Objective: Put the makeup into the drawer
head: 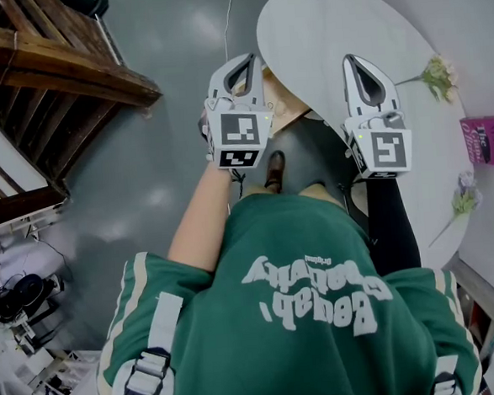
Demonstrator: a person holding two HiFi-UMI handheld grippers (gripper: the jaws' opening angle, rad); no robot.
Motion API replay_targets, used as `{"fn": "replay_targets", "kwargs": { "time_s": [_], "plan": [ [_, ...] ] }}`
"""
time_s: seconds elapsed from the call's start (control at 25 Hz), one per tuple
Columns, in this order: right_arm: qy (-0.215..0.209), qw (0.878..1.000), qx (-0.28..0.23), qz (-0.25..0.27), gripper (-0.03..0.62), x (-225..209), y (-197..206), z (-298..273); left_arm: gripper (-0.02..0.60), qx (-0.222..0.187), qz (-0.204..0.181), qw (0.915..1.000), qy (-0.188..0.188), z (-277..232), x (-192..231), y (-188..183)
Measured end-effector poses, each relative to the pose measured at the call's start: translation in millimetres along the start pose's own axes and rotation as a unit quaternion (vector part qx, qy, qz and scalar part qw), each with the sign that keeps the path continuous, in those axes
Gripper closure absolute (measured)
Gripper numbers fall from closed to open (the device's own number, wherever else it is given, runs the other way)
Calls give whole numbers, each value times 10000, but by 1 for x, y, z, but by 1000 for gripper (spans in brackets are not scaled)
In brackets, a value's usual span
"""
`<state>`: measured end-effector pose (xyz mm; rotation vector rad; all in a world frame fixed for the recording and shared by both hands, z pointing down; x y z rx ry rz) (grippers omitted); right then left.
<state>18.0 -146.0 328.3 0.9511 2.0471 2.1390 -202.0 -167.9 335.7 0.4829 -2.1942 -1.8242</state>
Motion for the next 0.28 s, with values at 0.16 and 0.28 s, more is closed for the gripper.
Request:
{"fn": "replay_targets", "kwargs": {
  "time_s": [0.16,0.28],
  "plan": [
    [-12,10000,2,-38,585,0,2,0,566,16,-3,10000,-39,0,3,1],
    [-7,10000,-17,-71,585,0,1,-1,566,30,23,10000,-60,-1,7,1]
  ]
}}
Point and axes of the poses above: the fingertips, and each gripper's own axes: z backward along the fingers, x to its left, y out of its underside, the point moved 8 cm from there along z, backward along the fingers, and after that the axes turned 11 degrees about z, right-handed, at the moved point
